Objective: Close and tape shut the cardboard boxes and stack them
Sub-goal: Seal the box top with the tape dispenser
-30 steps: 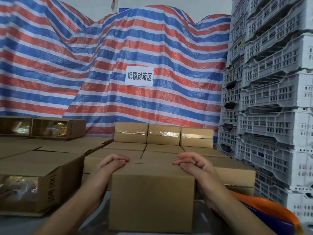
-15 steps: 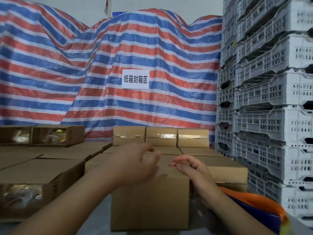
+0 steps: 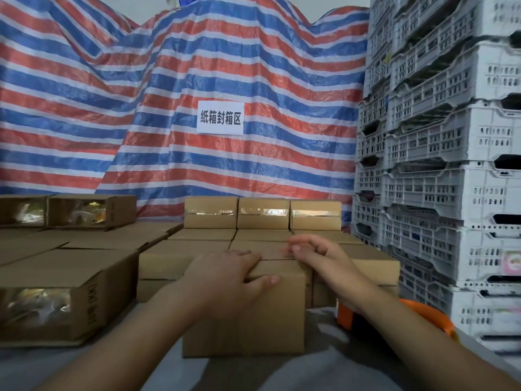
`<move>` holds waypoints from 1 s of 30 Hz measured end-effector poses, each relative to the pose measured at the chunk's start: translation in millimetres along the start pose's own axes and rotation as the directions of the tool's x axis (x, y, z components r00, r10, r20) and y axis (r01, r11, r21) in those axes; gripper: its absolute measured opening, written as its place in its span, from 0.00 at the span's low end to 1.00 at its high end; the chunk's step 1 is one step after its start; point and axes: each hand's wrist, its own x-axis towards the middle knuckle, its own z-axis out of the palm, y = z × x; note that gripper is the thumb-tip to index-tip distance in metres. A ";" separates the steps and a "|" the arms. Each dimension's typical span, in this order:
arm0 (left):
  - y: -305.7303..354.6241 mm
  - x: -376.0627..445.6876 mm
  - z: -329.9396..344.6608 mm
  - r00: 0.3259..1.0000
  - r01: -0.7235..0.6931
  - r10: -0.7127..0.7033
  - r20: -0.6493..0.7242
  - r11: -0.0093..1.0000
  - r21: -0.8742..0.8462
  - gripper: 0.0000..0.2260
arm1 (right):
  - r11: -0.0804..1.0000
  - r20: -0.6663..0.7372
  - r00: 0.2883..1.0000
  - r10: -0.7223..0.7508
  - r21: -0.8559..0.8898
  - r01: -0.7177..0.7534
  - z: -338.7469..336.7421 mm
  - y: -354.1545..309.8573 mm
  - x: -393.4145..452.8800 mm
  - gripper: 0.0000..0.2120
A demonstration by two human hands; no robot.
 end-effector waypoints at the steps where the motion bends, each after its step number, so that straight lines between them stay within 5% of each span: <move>1: -1.0 0.2 0.4 1.000 -0.002 0.002 0.004 1.000 -0.011 0.34 | 0.992 -0.039 0.999 0.001 -0.128 -0.006 -7.7 -5.3 -2.6 0.08; 3: -2.1 -0.8 1.3 1.000 -0.008 0.008 0.000 1.000 -0.021 0.34 | 0.860 -0.105 0.994 -0.036 -0.509 -0.023 -27.8 -12.8 -10.4 0.11; 5: -2.2 -0.6 1.9 1.000 -0.011 0.010 -0.004 1.000 -0.012 0.34 | 0.521 -0.114 0.991 -0.064 -0.851 -0.064 -46.2 -13.5 -21.7 0.17; 8: -2.5 0.2 1.7 1.000 0.003 -0.003 0.007 1.000 -0.013 0.34 | 0.161 -0.178 0.984 -0.004 -0.971 -0.175 -65.0 -2.4 -44.5 0.25; 11: -2.0 -2.3 2.4 1.000 0.007 -0.007 -0.010 1.000 -0.008 0.35 | 0.032 -0.236 0.967 0.092 -0.970 -0.240 -70.2 16.1 -68.1 0.31; 17: 1.0 -12.3 0.6 0.999 -0.038 0.039 -0.014 0.999 0.019 0.36 | 0.163 -0.286 0.955 0.079 -0.941 -0.296 -66.3 44.3 -88.4 0.22; 20: 1.7 -16.4 -1.5 0.998 -0.063 0.063 -0.002 0.998 -0.015 0.37 | 0.146 -0.294 0.956 0.014 -0.945 -0.293 -68.5 48.3 -89.7 0.25; 25: 4.8 -17.9 -12.6 0.998 0.005 0.015 0.065 0.958 -0.287 0.40 | 0.090 -0.311 0.947 -0.079 -0.948 -0.304 -72.7 54.4 -87.6 0.29; 27: 2.8 -19.2 -20.1 0.994 0.039 0.014 0.108 0.878 -0.476 0.38 | 0.182 -0.371 0.922 -0.111 -0.920 -0.348 -78.8 50.0 -82.4 0.29; 30: 0.1 -21.5 -28.4 0.992 0.086 -0.009 0.128 0.787 -0.611 0.31 | 0.558 -0.500 0.860 -0.104 -0.745 -0.366 -90.3 23.3 -66.1 0.29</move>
